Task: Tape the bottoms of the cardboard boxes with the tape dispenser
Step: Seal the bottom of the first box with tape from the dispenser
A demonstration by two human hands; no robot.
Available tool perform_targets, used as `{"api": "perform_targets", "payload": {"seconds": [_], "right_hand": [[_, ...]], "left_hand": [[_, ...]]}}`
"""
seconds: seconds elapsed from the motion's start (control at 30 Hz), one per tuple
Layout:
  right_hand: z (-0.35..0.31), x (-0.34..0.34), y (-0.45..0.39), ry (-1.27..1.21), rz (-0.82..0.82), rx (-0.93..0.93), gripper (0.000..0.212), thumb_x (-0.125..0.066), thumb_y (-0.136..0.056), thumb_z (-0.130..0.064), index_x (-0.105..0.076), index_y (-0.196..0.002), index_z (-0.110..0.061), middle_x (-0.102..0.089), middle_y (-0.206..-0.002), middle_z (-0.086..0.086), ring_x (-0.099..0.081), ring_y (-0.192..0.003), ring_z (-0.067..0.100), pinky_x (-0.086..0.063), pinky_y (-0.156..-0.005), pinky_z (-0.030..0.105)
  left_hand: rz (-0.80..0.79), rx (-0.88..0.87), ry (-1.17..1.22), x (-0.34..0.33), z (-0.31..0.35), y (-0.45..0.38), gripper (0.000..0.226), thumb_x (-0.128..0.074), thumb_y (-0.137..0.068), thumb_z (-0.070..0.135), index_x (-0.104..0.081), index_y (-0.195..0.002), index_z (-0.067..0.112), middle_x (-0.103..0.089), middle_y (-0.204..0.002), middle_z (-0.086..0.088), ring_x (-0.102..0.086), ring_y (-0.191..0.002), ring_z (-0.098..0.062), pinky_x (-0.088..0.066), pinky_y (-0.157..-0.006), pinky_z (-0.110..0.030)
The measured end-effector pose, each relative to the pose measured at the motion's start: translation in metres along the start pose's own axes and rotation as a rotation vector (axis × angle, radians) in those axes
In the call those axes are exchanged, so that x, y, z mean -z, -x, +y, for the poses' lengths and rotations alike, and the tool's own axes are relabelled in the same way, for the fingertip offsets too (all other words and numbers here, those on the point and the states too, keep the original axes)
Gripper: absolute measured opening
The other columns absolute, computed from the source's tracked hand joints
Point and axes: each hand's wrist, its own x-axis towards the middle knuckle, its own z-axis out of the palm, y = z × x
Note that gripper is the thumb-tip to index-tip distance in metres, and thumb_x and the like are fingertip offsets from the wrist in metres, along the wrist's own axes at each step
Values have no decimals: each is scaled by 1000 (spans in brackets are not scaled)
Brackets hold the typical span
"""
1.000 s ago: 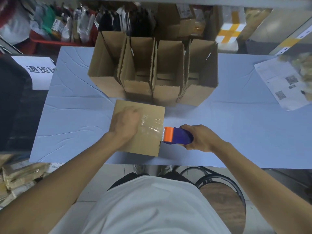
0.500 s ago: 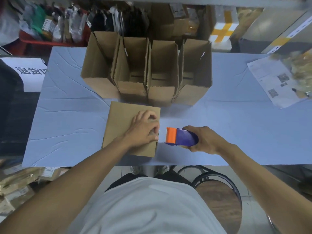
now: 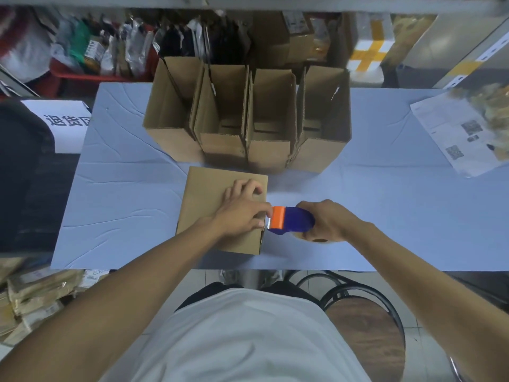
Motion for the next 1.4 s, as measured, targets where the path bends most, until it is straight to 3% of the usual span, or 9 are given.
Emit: {"api": "perform_targets", "payload": {"seconds": [0.23, 0.37, 0.5, 0.63, 0.77, 0.87, 1.0, 1.2, 1.4], "right_hand": [[-18, 9, -13, 266, -207, -255, 34, -70, -54, -46, -61, -78, -24, -64, -75, 0, -63, -69, 20, -44, -54, 25], [1, 7, -5, 19, 95, -325, 52, -67, -69, -72, -60, -91, -25, -65, -80, -2, -59, -71, 18, -40, -56, 27], [5, -25, -9, 24, 379, -299, 40, -63, -90, -39, -48, -123, -22, -64, -105, 6, -60, -90, 31, -39, -60, 30], [-10, -57, -12, -27, 378, -300, 43, -57, -89, -12, -41, -129, -17, -57, -111, 8, -56, -90, 30, -51, -61, 40], [-30, -58, -20, 145, 476, -441, 38, -57, -86, -12, -54, -124, -12, -54, -119, 16, -52, -102, 37, -45, -83, 42], [-53, -43, -32, 132, 558, -163, 53, -62, -83, -6, -54, -135, -16, -46, -140, 21, -46, -119, 41, -46, -87, 44], [-73, -32, -56, 265, 428, 166, 70, -60, -82, 3, -47, -145, -23, -34, -156, 13, -35, -138, 36, -49, -94, 44], [-63, -38, -64, 224, 383, 194, 78, -64, -77, 4, -45, -147, -27, -32, -159, 6, -48, -129, 35, -52, -79, 38], [-58, -31, -65, 237, 373, 230, 75, -59, -83, 0, -40, -149, -31, -28, -160, 2, -45, -130, 33, -54, -83, 41]], "left_hand": [[-10, -18, -52, 3, -2, 1, 13, -63, -83, 39, -64, -96, 37, -31, -129, 3, -22, -121, -24, -26, -93, -40], [18, -4, -93, -4, 1, 3, 13, -54, -83, 38, -62, -93, 35, -32, -125, 3, -26, -120, -27, -26, -89, -40], [158, 115, 85, -4, 1, 0, 28, -55, -88, 19, -65, -109, 35, -43, -118, 3, -34, -115, -23, -31, -92, -36], [236, 161, 366, 6, -13, 2, 32, -54, -79, -11, -67, -100, 10, -52, -101, -4, -44, -107, -27, -37, -93, -21], [277, 86, 340, 17, -31, 19, 18, -60, -81, -8, -68, -91, 6, -56, -104, -8, -48, -104, -19, -32, -87, -5], [335, 39, 207, 18, -39, 24, 6, -67, -85, 6, -70, -90, 4, -59, -99, -6, -49, -101, -22, -38, -85, -23], [328, 42, 286, 20, -49, 29, 11, -65, -85, -2, -74, -90, 3, -64, -91, -9, -53, -92, -21, -38, -79, -23], [277, 199, 308, 26, -57, 22, 3, -70, -78, 3, -71, -81, 4, -65, -88, -6, -56, -90, -23, -44, -81, -33], [124, 373, 271, 50, -61, 15, 22, -82, -72, 24, -62, -75, 14, -65, -80, 1, -59, -80, -21, -50, -71, -39]]}}
